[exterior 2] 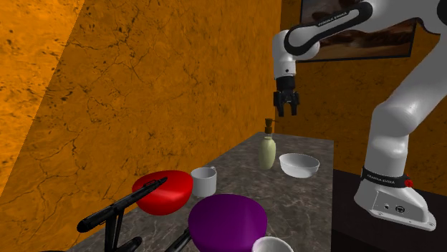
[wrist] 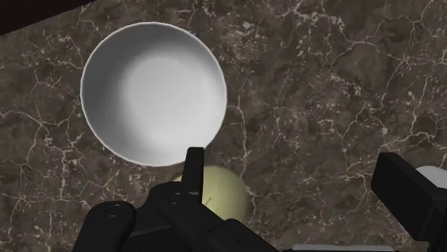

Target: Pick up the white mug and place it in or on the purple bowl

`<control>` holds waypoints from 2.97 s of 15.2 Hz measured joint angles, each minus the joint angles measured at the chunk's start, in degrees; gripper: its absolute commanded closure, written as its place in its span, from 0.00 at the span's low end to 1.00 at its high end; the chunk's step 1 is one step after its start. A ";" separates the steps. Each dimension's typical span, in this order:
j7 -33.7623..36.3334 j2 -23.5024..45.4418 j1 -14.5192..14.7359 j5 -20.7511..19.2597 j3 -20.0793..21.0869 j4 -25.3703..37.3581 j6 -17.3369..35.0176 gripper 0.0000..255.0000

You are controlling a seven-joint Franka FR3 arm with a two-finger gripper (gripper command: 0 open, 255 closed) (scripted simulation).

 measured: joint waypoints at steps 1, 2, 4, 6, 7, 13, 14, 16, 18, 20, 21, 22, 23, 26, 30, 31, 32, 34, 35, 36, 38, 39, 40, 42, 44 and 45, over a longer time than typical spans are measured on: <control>0.69 1.82 0.25 0.37 0.65 0.35 1.57 0.00; 1.50 3.32 0.57 0.78 1.34 0.71 2.83 0.00; 3.64 7.21 1.40 1.70 3.15 1.84 5.93 0.00; 5.21 11.28 1.82 2.01 4.39 3.69 8.43 0.00; 6.15 13.58 2.10 2.14 5.11 4.78 9.79 0.00; 11.44 25.67 3.60 1.52 8.39 10.43 16.97 0.00; 12.42 27.76 3.92 1.23 8.85 11.56 18.01 0.00; 14.43 32.00 4.60 0.42 9.62 14.37 19.67 0.00; 16.73 36.67 5.50 -0.71 10.29 18.10 20.80 0.00; 18.55 41.19 6.29 -1.91 10.53 21.80 21.72 0.00; 19.34 43.47 6.72 -2.54 10.55 23.26 22.58 0.00; 20.32 45.42 7.29 -3.05 10.65 24.70 23.14 0.00; 21.39 47.93 7.96 -3.76 10.66 27.41 22.98 0.00; 23.80 54.26 9.74 -5.43 10.44 33.71 23.18 0.00; 25.75 60.39 11.57 -6.84 10.02 39.18 23.95 0.00; 25.87 61.18 11.75 -7.00 9.94 39.35 24.58 0.00; 25.97 61.55 11.87 -7.07 9.91 39.15 25.15 0.00; 26.03 62.43 12.02 -7.24 9.80 38.85 26.33 0.00; 26.11 62.93 12.15 -7.34 9.74 38.64 27.05 0.00; 26.17 63.19 12.23 -7.39 9.72 38.39 27.55 0.00; 26.20 63.45 12.29 -7.44 9.69 38.42 27.79 0.00; 26.21 63.49 12.29 -7.45 9.68 38.40 27.85 0.00; 26.21 63.50 12.29 -7.45 9.68 38.39 27.88 0.00; 26.21 63.52 12.30 -7.45 9.68 38.39 27.91 0.00; 26.21 63.52 12.30 -7.45 9.68 38.39 27.91 1.00; 26.21 63.52 12.30 -7.45 9.68 38.39 27.91 1.00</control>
